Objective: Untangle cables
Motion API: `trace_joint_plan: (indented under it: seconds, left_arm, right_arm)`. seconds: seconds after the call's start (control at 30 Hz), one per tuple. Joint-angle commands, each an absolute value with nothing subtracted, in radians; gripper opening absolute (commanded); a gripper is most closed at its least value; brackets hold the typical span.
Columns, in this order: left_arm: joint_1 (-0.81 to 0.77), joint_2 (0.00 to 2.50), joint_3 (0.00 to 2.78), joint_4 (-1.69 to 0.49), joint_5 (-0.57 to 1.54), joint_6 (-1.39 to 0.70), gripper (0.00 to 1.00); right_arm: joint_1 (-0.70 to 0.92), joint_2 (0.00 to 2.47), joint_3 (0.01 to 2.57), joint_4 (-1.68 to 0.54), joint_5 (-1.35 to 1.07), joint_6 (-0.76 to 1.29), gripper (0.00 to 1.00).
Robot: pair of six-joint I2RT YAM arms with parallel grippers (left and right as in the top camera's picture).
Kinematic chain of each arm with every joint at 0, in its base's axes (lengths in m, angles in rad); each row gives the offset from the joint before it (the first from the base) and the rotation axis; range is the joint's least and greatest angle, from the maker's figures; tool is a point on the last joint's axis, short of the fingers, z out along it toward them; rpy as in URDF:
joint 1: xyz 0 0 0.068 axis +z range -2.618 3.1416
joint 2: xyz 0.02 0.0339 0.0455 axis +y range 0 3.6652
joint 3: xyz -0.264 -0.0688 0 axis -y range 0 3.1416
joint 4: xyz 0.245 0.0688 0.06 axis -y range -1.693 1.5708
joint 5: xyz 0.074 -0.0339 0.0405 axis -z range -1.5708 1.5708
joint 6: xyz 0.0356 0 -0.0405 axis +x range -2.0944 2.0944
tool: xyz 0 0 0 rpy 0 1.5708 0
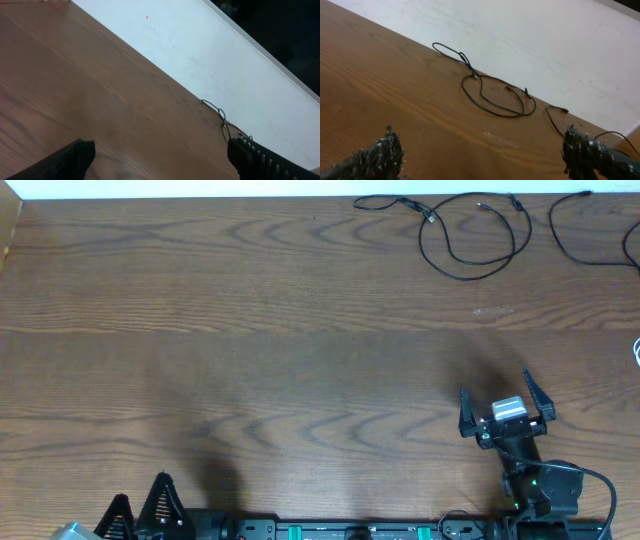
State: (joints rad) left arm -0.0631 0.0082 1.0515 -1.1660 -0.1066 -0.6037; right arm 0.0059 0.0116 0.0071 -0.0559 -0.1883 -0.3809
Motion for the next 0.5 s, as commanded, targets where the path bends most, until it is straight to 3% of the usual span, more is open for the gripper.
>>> trace_joint_plan:
  seconds: [0.0, 0.47]
  left_arm:
    - [-0.060, 0.002, 1.056, -1.168, -0.096, -0.609, 0.92]
    - [-0.060, 0.003, 1.028, -1.127, -0.097, -0.616, 0.91]
  right_arm:
    - [0.014, 0.005, 0.005, -0.060, -0.197, -0.390, 0.99]
    - [0.014, 0.005, 0.005, -0.060, -0.197, -0.390, 0.99]
